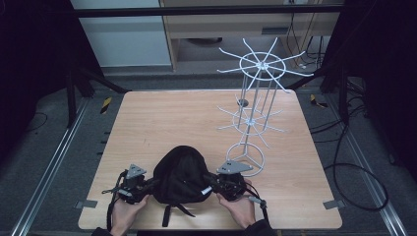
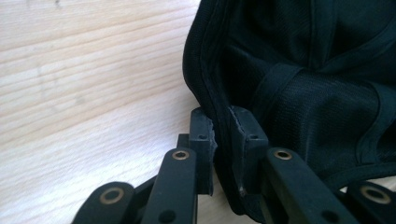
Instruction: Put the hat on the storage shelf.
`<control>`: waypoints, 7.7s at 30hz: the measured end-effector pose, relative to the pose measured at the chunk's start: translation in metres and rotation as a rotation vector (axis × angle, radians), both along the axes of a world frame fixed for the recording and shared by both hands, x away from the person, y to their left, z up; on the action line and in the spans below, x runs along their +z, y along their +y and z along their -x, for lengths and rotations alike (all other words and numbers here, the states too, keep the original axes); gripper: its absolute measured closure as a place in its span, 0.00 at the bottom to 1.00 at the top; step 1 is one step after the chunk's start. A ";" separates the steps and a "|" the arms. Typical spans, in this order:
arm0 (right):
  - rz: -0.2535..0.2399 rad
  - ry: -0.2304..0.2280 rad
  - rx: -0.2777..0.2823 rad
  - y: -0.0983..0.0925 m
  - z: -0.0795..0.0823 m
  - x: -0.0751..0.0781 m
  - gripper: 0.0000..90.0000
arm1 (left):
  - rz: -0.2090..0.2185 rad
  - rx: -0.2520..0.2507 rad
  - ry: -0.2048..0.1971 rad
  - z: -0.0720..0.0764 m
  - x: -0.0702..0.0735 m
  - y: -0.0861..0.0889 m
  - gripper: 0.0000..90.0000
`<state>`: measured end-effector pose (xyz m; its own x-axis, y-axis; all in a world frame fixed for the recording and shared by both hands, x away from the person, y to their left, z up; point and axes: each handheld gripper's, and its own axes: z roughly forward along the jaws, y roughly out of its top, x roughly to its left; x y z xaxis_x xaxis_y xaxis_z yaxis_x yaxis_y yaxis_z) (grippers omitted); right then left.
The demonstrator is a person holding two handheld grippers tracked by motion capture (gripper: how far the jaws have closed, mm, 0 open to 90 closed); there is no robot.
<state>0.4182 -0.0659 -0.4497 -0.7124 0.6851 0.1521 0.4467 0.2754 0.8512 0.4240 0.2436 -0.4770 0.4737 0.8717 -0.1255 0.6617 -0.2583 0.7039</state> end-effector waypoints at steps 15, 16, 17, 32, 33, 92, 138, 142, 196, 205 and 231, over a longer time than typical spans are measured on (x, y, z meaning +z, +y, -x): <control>0.017 -0.119 0.093 0.014 0.012 0.008 0.89 | 0.042 0.006 0.001 -0.024 -0.008 -0.015 0.87; 0.024 -0.113 0.096 0.015 0.012 0.005 0.89 | 0.043 0.006 0.003 -0.025 -0.009 -0.014 0.87; 0.032 -0.110 0.098 0.016 0.012 0.003 0.89 | 0.043 0.005 0.004 -0.026 -0.009 -0.014 0.86; 0.099 -0.106 0.008 0.010 0.012 -0.004 0.90 | 0.098 -0.004 -0.077 -0.016 0.012 -0.002 0.66; 0.097 -0.107 0.003 0.010 0.012 -0.004 0.90 | 0.109 -0.003 -0.089 -0.014 0.016 -0.002 0.66; 0.002 -0.099 0.194 0.023 0.024 -0.006 0.62 | 0.256 -0.128 -0.085 -0.018 0.045 -0.089 0.88; -0.081 -0.130 0.179 -0.006 0.016 0.009 1.00 | 0.413 -0.321 -0.343 0.020 0.106 -0.072 0.93; -0.019 -0.167 0.155 -0.008 0.017 0.017 1.00 | 0.400 -0.325 -0.353 0.020 0.107 -0.070 0.92; 0.041 -0.208 0.128 0.041 0.007 0.027 0.65 | 0.147 0.104 -0.240 0.016 0.042 0.051 0.69; 0.039 -0.169 -0.012 -0.031 0.010 0.017 0.59 | 0.129 0.036 -0.222 0.008 0.048 0.021 0.56; 0.075 -0.092 -0.370 -0.167 0.013 -0.018 0.38 | 0.027 -0.007 -0.152 -0.020 0.050 -0.050 0.39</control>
